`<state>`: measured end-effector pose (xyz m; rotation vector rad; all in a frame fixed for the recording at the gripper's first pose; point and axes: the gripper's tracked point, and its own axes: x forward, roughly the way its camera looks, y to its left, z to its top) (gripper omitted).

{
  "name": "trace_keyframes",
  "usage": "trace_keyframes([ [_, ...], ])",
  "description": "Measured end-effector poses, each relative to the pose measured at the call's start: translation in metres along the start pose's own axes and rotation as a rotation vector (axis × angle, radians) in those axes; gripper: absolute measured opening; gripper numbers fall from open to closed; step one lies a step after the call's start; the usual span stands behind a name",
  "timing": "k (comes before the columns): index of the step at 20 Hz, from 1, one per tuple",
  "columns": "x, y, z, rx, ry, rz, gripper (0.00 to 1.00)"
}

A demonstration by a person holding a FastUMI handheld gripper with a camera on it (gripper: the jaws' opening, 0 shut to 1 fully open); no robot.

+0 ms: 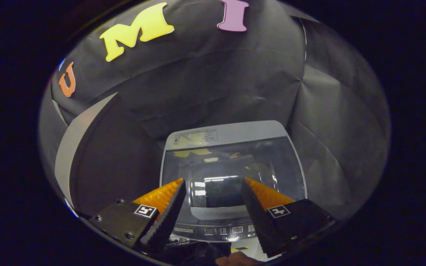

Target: Put the clothes into the washing machine and then close the washing machine lid.

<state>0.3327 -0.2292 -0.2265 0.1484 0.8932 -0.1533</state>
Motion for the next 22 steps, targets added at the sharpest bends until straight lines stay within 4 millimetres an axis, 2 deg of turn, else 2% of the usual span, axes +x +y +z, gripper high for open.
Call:
trace_keyframes([
  [4, -0.031, 0.018, 0.025, -0.064, -0.167, -0.006, 0.94],
  [8, -0.074, 0.036, 0.049, -0.154, -0.361, -0.035, 0.94],
  [12, -0.113, 0.056, 0.049, -0.138, -0.473, -0.033, 0.95],
  [16, -0.155, 0.062, 0.057, -0.095, -0.567, -0.053, 0.95],
  [22, -0.226, 0.060, 0.053, -0.145, -0.692, -0.084, 0.95],
])
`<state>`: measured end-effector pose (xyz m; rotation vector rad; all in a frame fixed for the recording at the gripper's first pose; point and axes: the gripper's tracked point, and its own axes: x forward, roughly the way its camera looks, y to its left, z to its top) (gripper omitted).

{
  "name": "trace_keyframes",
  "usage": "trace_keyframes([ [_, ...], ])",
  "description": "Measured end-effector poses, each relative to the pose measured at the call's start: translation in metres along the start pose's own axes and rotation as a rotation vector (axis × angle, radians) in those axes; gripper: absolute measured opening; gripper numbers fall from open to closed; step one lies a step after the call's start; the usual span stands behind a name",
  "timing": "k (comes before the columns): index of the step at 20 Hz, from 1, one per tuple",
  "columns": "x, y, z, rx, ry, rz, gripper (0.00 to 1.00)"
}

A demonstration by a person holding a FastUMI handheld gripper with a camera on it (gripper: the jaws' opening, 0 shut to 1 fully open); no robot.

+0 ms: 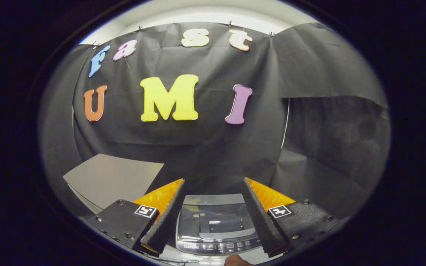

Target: Put the clothes into the washing machine and then close the washing machine lid.

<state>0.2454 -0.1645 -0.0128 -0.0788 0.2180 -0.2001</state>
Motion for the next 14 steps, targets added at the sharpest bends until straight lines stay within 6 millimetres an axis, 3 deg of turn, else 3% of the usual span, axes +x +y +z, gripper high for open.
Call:
trace_keyframes([
  [7, -0.079, -0.025, 0.021, -0.025, -0.106, 0.087, 0.96],
  [11, -0.143, -0.069, 0.005, -0.140, -0.137, 0.097, 1.00],
  [14, -0.188, -0.087, -0.010, -0.121, -0.140, 0.143, 1.00],
])
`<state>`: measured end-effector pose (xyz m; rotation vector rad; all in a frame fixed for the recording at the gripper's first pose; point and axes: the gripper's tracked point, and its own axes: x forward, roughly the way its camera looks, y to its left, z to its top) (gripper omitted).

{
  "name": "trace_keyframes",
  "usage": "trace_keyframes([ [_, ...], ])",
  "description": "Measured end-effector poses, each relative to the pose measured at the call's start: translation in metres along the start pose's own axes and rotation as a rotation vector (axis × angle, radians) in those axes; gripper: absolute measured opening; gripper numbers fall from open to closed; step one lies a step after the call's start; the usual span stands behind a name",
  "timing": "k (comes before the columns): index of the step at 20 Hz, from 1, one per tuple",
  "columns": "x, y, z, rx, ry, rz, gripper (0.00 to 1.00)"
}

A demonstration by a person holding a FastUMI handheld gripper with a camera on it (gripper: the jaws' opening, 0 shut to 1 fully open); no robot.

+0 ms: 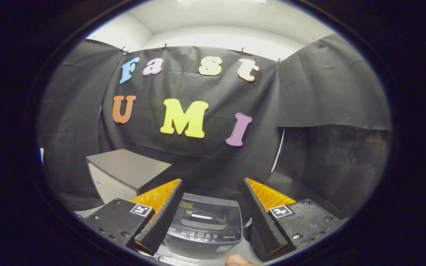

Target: Put the clothes into the washing machine and then close the washing machine lid.

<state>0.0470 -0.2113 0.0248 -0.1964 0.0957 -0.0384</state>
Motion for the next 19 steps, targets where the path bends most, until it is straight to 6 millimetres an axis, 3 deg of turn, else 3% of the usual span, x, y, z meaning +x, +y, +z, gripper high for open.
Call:
trace_keyframes([
  [3, -0.046, 0.007, -0.007, 0.074, -0.005, 0.066, 1.00],
  [7, -0.088, 0.014, -0.007, 0.138, -0.022, 0.119, 1.00],
  [15, -0.120, 0.015, 0.013, 0.213, -0.080, 0.008, 1.00],
  [19, -0.121, 0.037, 0.017, 0.216, -0.103, -0.014, 1.00],
])
